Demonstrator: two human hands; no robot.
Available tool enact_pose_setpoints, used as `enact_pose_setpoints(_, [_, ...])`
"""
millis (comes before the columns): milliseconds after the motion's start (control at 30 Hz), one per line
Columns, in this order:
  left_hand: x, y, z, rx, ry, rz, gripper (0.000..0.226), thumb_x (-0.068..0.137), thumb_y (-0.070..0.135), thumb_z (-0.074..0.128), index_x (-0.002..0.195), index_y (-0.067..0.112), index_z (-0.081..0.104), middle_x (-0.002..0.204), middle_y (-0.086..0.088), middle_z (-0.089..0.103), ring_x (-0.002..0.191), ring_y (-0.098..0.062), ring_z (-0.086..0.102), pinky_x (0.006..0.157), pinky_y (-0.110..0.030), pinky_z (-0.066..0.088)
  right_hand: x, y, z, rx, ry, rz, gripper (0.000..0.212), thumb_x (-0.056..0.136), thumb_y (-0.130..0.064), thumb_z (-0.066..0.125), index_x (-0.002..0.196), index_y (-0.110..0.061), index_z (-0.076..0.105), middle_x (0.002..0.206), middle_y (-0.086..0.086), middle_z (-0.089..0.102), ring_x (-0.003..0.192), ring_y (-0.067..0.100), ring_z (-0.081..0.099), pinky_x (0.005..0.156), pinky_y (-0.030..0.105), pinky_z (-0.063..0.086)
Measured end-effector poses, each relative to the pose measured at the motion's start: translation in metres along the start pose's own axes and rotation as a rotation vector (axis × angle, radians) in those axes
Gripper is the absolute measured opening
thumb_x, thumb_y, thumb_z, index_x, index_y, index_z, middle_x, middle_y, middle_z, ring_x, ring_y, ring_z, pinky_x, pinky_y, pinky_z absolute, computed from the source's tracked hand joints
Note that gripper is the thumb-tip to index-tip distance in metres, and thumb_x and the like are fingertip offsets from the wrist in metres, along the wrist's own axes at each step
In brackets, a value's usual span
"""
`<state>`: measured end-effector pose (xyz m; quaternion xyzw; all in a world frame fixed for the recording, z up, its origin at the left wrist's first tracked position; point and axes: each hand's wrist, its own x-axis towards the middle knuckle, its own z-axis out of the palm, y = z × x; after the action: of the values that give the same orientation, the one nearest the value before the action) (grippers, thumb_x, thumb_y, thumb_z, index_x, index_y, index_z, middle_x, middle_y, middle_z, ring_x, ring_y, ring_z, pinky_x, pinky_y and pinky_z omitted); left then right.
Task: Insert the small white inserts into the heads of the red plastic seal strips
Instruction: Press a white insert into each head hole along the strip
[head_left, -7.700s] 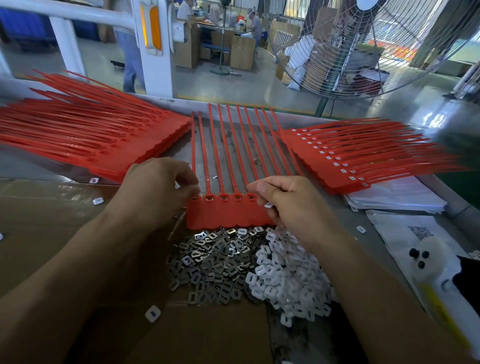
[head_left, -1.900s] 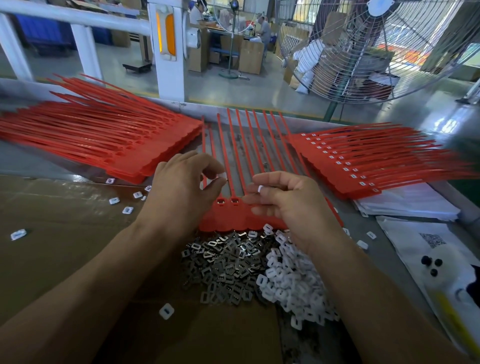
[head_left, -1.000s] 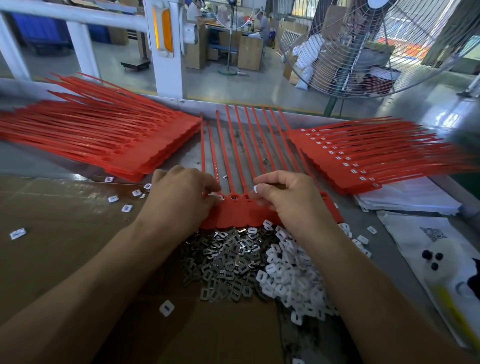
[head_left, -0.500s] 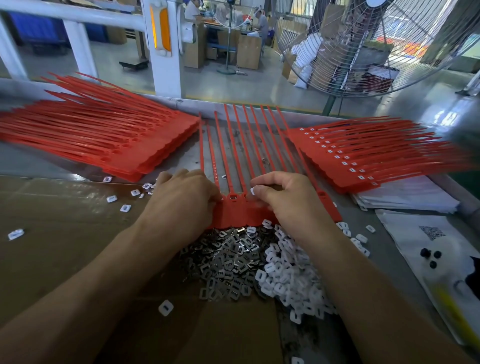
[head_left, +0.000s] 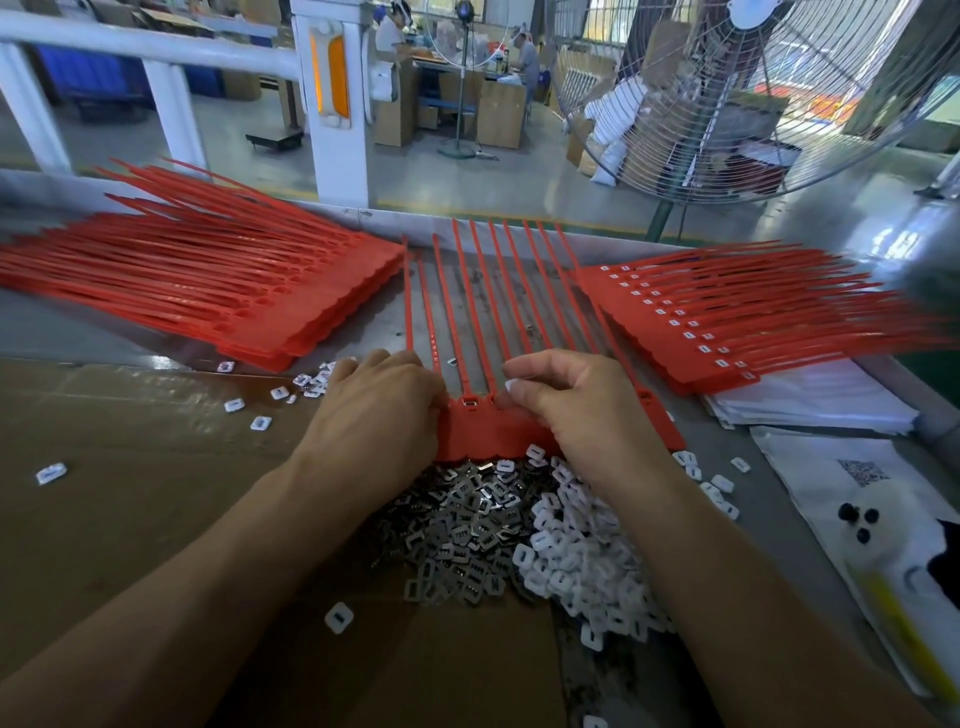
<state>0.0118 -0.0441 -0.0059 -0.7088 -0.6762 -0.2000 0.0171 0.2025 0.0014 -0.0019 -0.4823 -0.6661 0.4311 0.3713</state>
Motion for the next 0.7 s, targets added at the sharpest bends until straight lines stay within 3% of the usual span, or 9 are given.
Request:
enact_pose_setpoints(167, [0.001,-0.001,0.001,-0.037,0.066,0.005,0.016,0.095,0.039,0.058,0.107,0.035,0.069,0.107,0.015,0.062,0.109,-0.013,0.053,0.097,-0.036,0.031,0.0,-0.001,0.0,0.008,0.006,-0.042,0.017,0.095,-0.014,0.073,0.107,-0.026,0.076,0.093,-0.01,0.08,0.089,0.001,0.074,0.089,0.023,0.054])
enact_pose_setpoints(300, [0.002,0.003,-0.001,-0.255,0.145,0.003,0.011,0.091,0.031,0.066,0.1,0.031,0.073,0.098,0.013,0.068,0.097,-0.009,0.061,0.093,-0.036,0.045,0.0,-0.002,0.002,0.005,-0.007,-0.093,0.019,0.093,-0.014,0.075,0.103,-0.03,0.078,0.094,-0.019,0.078,0.09,-0.007,0.071,0.076,0.007,0.05])
enact_pose_setpoints(367, [0.003,0.006,-0.002,-0.416,0.164,-0.029,0.009,0.089,0.027,0.07,0.096,0.03,0.075,0.089,0.014,0.07,0.087,-0.002,0.063,0.083,-0.025,0.049,-0.001,-0.003,0.004,0.005,-0.005,-0.112,0.018,0.092,-0.017,0.076,0.103,-0.031,0.078,0.096,-0.022,0.077,0.093,-0.01,0.069,0.075,0.004,0.048])
enact_pose_setpoints(500, [0.002,0.009,-0.004,-0.625,0.145,-0.052,0.007,0.09,0.025,0.072,0.09,0.032,0.073,0.082,0.015,0.07,0.081,-0.001,0.064,0.068,-0.009,0.043,-0.003,-0.006,0.006,0.049,-0.004,-0.16,0.018,0.091,-0.017,0.077,0.107,-0.026,0.077,0.097,-0.013,0.079,0.094,-0.001,0.073,0.084,0.015,0.053])
enact_pose_setpoints(633, [0.001,0.01,-0.007,-0.723,0.12,-0.046,0.01,0.093,0.026,0.068,0.088,0.032,0.074,0.084,0.013,0.072,0.08,-0.005,0.065,0.067,-0.013,0.045,-0.005,-0.007,0.005,0.074,-0.024,-0.218,0.017,0.091,-0.016,0.077,0.106,-0.024,0.077,0.094,-0.013,0.079,0.092,0.001,0.073,0.08,0.012,0.053])
enact_pose_setpoints(700, [0.001,0.01,-0.008,-0.789,0.095,-0.061,0.008,0.093,0.031,0.069,0.087,0.03,0.074,0.083,0.007,0.072,0.078,-0.012,0.065,0.071,-0.03,0.053,-0.005,-0.006,0.005,0.076,-0.026,-0.243,0.017,0.09,-0.015,0.078,0.105,-0.023,0.078,0.093,-0.013,0.079,0.092,0.001,0.073,0.079,0.01,0.052])
